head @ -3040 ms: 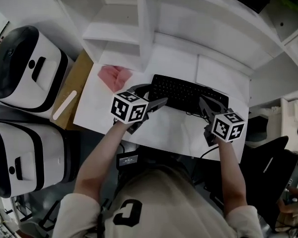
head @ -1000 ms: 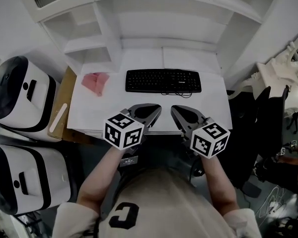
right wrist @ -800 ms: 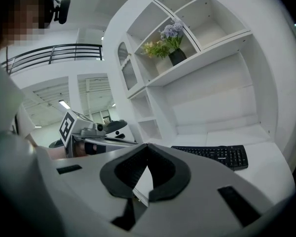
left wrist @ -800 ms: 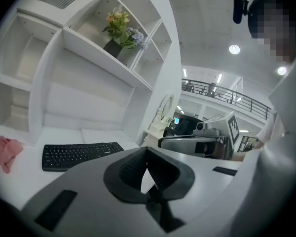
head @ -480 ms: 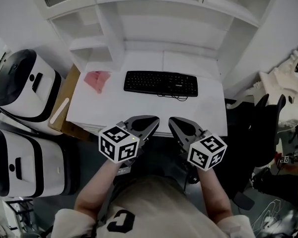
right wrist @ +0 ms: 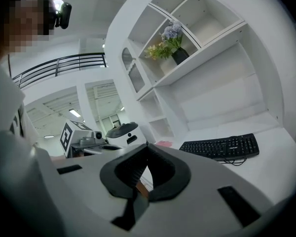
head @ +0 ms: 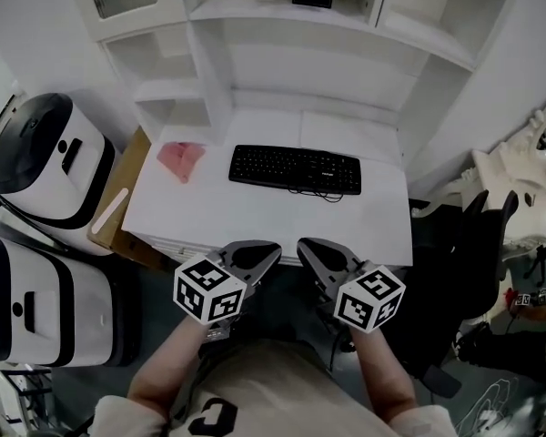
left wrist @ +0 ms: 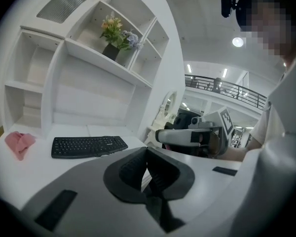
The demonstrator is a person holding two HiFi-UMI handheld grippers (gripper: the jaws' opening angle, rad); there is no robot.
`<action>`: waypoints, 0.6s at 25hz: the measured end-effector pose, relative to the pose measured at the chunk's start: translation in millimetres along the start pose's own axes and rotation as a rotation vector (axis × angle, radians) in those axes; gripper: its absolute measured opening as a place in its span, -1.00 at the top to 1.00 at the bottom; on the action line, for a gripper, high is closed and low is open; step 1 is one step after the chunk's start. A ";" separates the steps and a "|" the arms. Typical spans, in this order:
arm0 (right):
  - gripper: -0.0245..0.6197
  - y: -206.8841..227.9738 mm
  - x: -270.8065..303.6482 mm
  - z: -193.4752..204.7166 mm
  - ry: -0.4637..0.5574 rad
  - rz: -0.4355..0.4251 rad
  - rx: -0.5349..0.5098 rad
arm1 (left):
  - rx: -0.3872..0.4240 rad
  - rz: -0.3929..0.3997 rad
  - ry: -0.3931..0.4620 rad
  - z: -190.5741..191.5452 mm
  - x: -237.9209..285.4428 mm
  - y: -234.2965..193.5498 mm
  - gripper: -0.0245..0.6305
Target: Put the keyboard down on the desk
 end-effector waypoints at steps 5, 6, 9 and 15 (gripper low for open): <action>0.85 -9.1 13.6 -2.3 0.011 0.049 -0.003 | -0.001 0.021 0.038 -8.9 -12.9 -18.6 0.88; 0.85 -11.3 18.3 -2.2 0.009 0.055 -0.010 | -0.006 0.023 0.043 -10.0 -16.2 -23.8 0.89; 0.85 -21.0 28.9 -2.8 -0.004 0.064 -0.035 | -0.014 0.032 0.050 -8.4 -23.4 -35.3 0.88; 0.85 -41.8 56.2 1.5 -0.062 0.072 -0.086 | -0.048 0.056 0.072 -3.8 -39.6 -53.5 0.88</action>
Point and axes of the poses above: the fingertips, and each gripper's own axes: x forward along the fingers, y to its right, z out of its underside, the point moved 6 cm from there along -x, backward along the fingers, and after that the axes turned 15 degrees about -z, right-handed, at the moved point
